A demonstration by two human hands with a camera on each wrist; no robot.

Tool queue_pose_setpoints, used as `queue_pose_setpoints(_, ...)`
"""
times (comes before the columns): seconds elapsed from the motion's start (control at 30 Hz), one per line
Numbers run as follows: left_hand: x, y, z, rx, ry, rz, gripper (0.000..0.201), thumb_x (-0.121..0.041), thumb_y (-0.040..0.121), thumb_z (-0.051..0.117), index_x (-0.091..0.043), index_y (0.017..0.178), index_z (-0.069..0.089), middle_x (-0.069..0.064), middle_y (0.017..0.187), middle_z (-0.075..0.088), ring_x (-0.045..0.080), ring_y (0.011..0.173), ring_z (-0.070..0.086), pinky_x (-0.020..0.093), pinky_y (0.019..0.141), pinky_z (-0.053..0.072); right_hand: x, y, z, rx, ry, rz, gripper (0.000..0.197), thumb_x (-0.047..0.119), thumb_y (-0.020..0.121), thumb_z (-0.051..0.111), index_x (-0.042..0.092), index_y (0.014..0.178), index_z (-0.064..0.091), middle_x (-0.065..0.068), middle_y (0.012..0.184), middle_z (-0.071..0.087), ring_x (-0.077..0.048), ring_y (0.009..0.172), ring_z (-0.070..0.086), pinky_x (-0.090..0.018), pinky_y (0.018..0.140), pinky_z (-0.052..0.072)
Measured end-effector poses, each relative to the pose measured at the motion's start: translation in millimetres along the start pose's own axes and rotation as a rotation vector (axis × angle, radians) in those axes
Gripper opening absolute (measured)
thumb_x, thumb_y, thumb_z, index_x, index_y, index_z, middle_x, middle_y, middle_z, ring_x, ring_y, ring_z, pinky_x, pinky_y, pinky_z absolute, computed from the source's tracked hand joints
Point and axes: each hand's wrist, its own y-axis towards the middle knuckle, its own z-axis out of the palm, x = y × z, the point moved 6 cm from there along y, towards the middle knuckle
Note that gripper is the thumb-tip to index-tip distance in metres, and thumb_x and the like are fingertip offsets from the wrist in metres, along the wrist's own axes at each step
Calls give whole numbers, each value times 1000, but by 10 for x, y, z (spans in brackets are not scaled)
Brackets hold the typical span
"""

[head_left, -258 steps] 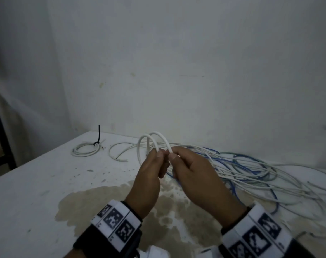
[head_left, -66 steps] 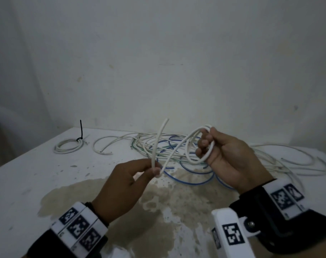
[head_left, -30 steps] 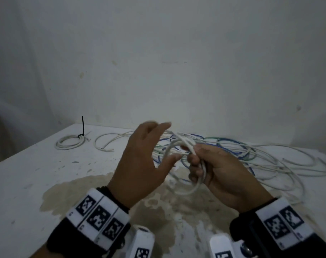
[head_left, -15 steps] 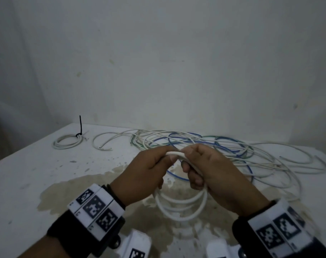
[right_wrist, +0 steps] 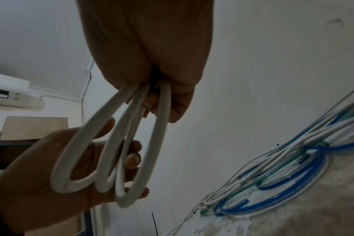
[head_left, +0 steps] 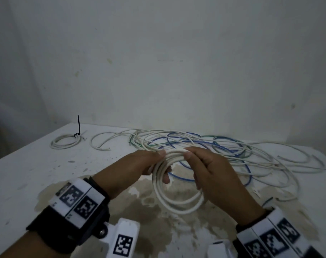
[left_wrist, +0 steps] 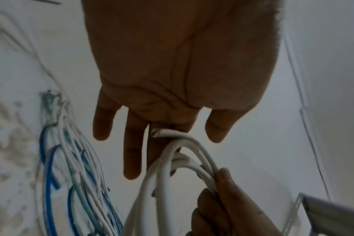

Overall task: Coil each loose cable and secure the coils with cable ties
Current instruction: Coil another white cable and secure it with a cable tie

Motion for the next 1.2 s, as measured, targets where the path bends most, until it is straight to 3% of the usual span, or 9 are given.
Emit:
queue_pose_setpoints(0.1,-36,31,11,-55,134,18,60,-53,92,38,-3,94,72,12,86,73,28,86,69,43,92,52,11,5,21,8,-55,-44,33,34,96,43,13,84,66,21,55,54,-1,52,51,-13,53,33)
queue_pose_setpoints(0.37,108,25,240,59,-521,-142,39,-36,87,49,-2,86,67,14,73,60,23,57,56,38,63,55,-78,-36,17,-47,297,147,32,36,93,45,27,65,58,-2,47,46,-16,42,47,-27,48,43)
queue_pose_setpoints(0.5,76,20,277,82,-575,-130,27,-30,87,49,-7,90,63,8,70,56,17,55,50,35,64,53,-179,-27,9,-70,366,245,43,43,91,43,6,79,61,-1,56,43,-16,50,42,-32,52,40)
queue_pose_setpoints(0.63,45,65,308,-65,-664,-3,16,-23,90,47,-11,81,53,0,65,41,9,49,32,22,50,38,-275,-27,21,-111,502,417,26,34,94,50,22,78,66,4,61,53,-12,53,49,-35,58,45)
queue_pose_setpoints(0.8,90,77,407,-38,-865,15,13,-20,91,45,-9,85,49,0,65,40,7,45,31,20,46,36,-256,-45,27,-169,776,478,19,24,93,54,17,86,70,0,59,41,-11,41,31,-25,41,40)
queue_pose_setpoints(0.9,168,90,411,2,-752,-21,28,-20,90,43,0,98,60,6,65,50,15,48,45,28,52,48,-290,-89,-11,-176,741,483,20,25,92,55,16,100,71,0,54,28,-13,42,23,-23,40,32)
queue_pose_setpoints(1.0,194,128,278,-70,-298,-48,32,-18,91,44,0,91,71,14,79,70,26,73,66,38,76,53,-305,-128,-65,-198,543,449,17,24,92,56,19,97,72,10,42,41,-17,41,27,-27,45,29)
queue_pose_setpoints(1.07,132,161,211,-123,-28,-15,30,-16,92,48,0,88,72,17,93,73,27,89,68,42,88,51,-276,-130,-98,-214,396,380,14,25,91,58,24,92,71,17,47,52,-4,40,40,-22,52,33)
queue_pose_setpoints(1.2,152,244,420,-89,-364,-85,43,-20,100,33,4,91,67,12,68,63,25,58,57,34,61,53,-269,-138,-152,-297,384,348,16,22,92,57,28,86,70,22,46,52,5,43,48,-19,57,32)
